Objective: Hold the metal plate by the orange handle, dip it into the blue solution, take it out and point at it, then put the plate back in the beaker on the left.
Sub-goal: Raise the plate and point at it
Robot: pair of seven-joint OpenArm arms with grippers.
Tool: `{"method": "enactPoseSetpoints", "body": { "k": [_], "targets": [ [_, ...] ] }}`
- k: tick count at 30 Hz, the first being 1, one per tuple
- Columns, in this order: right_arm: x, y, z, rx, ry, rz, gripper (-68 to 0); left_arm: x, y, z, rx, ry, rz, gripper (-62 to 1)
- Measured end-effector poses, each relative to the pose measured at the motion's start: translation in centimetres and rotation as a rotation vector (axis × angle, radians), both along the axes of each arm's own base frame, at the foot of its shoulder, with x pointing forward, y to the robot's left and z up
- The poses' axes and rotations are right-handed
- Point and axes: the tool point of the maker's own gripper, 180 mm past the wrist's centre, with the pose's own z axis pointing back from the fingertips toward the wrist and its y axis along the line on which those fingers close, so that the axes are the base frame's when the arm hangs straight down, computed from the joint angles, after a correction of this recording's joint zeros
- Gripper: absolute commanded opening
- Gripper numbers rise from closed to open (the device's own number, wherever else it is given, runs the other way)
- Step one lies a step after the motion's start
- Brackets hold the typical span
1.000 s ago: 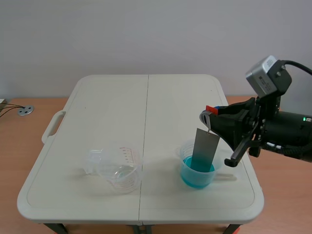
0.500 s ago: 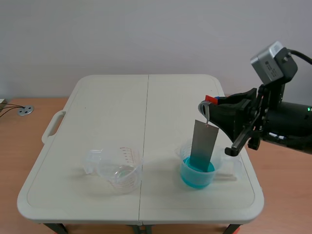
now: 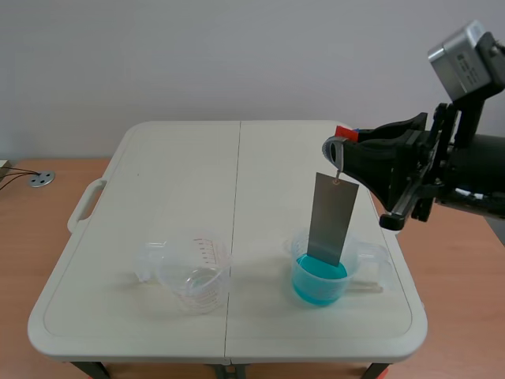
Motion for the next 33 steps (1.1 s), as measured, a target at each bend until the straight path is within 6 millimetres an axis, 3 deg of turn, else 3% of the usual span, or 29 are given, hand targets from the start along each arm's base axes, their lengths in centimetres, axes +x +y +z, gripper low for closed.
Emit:
{"method": "enactPoseSetpoints", "body": {
  "k": [7,11,21,30,33],
  "targets": [
    [-0.3,0.2,0.9,-0.008,-0.023,0.022,-66.2,6.3,4.3,5.5,0.108,-0.218,0.052,-59.0],
    [-0.4,0.4,1.9,-0.004,-0.042,0.031,-66.2,8.9,5.4,8.5,0.146,-0.317,0.045,-59.0],
    [0.4,-0.8,4.2,-0.009,-0.115,-0.008,-66.2,13.5,3.2,13.6,0.128,-0.516,-0.117,-59.0],
    [-0.2,0.0,5.9,-0.018,-0.156,0.017,-66.2,17.3,2.9,15.8,0.143,-0.615,-0.185,-59.0],
    [-0.4,0.2,6.6,-0.013,-0.170,0.023,-66.2,18.1,1.8,16.0,0.090,-0.612,-0.229,-59.0]
  ]
}}
